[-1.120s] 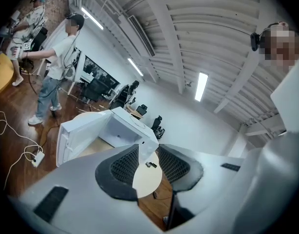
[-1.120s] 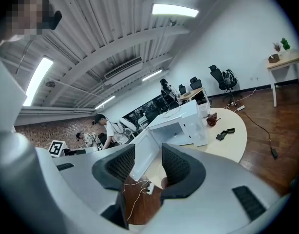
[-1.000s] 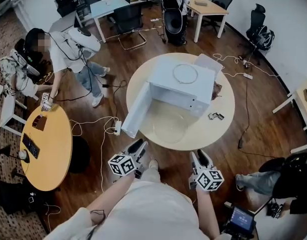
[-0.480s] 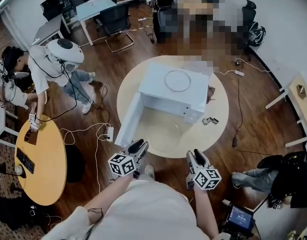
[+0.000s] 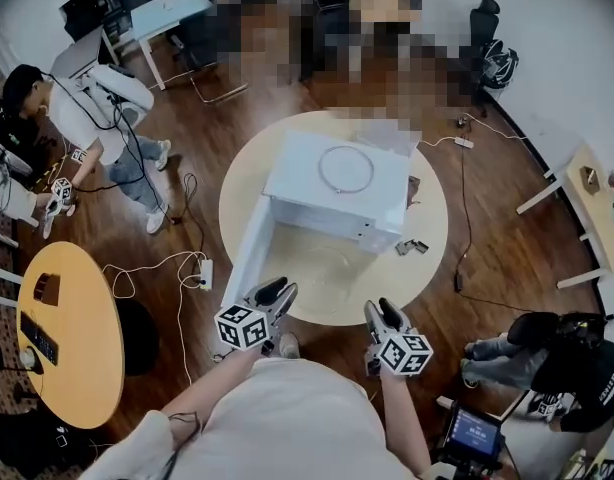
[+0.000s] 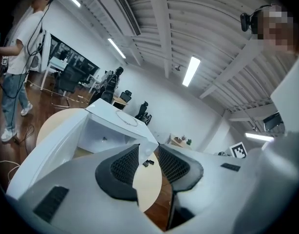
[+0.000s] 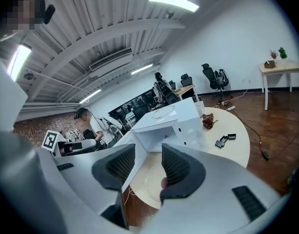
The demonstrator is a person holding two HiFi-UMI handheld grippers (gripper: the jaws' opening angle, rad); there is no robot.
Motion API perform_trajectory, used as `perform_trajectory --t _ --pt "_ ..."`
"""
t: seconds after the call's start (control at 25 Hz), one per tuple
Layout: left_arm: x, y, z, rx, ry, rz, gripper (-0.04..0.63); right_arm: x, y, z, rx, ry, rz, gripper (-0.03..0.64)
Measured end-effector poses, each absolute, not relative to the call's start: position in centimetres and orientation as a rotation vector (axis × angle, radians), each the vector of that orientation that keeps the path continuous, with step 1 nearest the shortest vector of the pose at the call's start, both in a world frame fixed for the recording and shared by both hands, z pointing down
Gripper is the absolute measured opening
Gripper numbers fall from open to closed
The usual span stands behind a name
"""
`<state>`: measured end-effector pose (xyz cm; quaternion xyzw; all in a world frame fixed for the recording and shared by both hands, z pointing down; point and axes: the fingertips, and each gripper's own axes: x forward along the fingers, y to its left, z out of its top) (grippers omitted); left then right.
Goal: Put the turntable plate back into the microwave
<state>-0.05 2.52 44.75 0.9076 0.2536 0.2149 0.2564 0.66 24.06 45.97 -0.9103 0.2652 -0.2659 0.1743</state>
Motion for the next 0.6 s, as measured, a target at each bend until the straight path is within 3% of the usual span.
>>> perform_trajectory --t 0.6 --pt "2.9 0.1 45.3 2.433 0.723 0.573 0.11 4.1 22.6 49.8 -2.63 0.665 -0.864 0.172"
